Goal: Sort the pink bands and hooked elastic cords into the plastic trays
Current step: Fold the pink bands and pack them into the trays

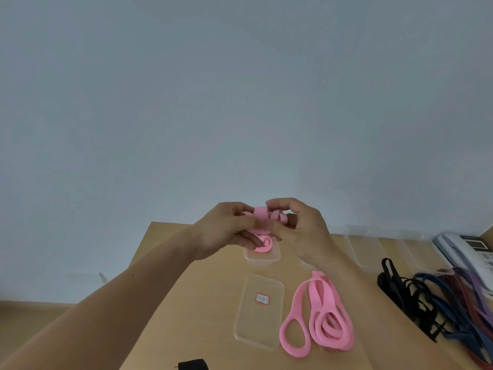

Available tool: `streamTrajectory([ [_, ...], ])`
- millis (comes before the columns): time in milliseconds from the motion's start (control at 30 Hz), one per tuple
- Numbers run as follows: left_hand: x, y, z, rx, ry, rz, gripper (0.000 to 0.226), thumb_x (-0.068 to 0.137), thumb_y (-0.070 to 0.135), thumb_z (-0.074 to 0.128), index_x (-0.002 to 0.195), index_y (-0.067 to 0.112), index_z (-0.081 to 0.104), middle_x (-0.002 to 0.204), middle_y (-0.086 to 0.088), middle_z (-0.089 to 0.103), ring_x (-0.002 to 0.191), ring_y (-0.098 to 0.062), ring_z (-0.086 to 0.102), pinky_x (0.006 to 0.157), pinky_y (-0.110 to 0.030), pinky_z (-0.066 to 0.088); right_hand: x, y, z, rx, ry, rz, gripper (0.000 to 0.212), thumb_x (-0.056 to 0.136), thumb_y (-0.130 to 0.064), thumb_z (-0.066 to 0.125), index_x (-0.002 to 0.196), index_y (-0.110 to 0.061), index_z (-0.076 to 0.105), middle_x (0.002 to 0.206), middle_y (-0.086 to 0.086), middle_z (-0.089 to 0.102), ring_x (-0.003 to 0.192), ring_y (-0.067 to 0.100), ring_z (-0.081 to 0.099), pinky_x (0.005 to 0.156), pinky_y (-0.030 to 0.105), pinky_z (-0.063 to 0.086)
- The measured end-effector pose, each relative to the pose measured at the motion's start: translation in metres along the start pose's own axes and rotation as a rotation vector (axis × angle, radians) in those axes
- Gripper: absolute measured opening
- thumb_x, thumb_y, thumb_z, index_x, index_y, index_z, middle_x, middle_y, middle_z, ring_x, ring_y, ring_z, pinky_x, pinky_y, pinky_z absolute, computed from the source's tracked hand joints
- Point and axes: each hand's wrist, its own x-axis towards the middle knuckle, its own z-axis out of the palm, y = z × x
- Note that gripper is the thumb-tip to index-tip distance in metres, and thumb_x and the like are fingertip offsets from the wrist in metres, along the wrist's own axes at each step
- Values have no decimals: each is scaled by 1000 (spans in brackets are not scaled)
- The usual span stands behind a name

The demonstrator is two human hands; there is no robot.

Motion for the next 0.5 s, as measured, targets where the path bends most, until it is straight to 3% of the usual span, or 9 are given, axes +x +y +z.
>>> streamTrajectory([
  [133, 4, -4, -10, -58, 38, -29, 23, 96, 15, 61, 114, 1, 64, 93, -16, 72, 78, -24, 71, 67, -26, 56, 0, 6, 7, -87, 21, -15, 36, 83, -8, 76, 104, -35, 65, 93, -12, 73, 82, 22, 70, 76, 30, 60],
  [267, 9, -16, -19, -125, 72, -38, 29, 91, 10, 68, 119, 4, 63, 88, -18, 71, 74, -23, 70, 66, -25, 55, 4, 13, 14, -179, 18, 5, 37, 81, -10, 77, 98, -40, 63, 89, -18, 70, 78, 18, 68, 72, 27, 57],
  [367, 15, -29, -24, -72, 121, -39, 30, 89, 14, 71, 117, 6, 64, 84, -20, 70, 67, -23, 68, 61, -28, 55, 8, 20, 19, -266, 5, 19, 37, 82, -14, 77, 95, -45, 61, 96, -17, 67, 79, 10, 65, 71, 24, 56],
  [500, 28, -52, -29, 67, 124, -54, 28, 93, 27, 67, 108, 8, 53, 83, -18, 73, 61, -26, 67, 54, -31, 54, 15, 34, 24, -341, -11, 97, 37, 82, -17, 77, 89, -50, 61, 87, -20, 67, 69, 0, 64, 63, 13, 49],
])
